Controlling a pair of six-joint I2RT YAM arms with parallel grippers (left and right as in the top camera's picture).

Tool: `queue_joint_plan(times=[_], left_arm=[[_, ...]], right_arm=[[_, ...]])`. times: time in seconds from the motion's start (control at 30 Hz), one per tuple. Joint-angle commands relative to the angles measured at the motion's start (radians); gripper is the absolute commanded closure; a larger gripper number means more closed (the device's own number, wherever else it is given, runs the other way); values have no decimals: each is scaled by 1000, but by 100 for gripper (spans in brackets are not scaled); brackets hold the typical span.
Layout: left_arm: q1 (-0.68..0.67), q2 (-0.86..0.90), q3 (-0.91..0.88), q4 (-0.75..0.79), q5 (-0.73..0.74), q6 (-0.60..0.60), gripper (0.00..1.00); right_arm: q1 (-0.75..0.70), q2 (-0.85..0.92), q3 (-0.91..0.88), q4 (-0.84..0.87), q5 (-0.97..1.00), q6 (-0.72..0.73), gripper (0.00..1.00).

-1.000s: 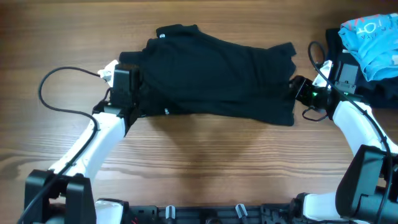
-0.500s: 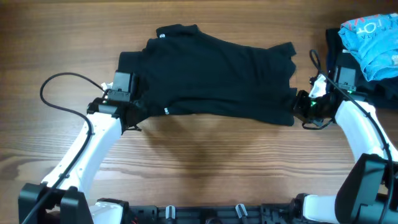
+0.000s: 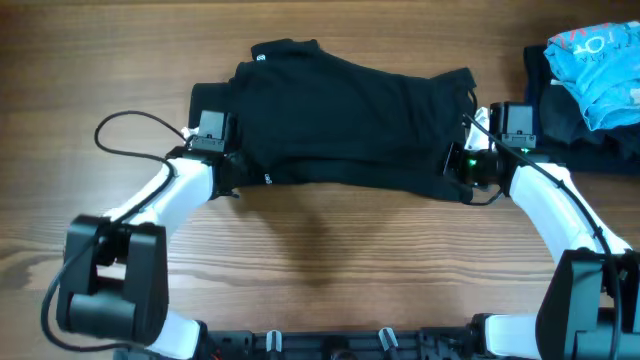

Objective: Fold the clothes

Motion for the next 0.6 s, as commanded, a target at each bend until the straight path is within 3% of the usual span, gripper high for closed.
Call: queue_joint_plan(times=[0.0,0.37,0.57], left_arm=[[8,47,10,11,-46,1,96],[8,66,10,29,-142,2,96],[8,67,10,31,-248,2,96]], right_arm=[[3,32,-8,23,50,3,96],[3,103,-66,42,55,55,96],[3,103,-66,-34,230,134,96]])
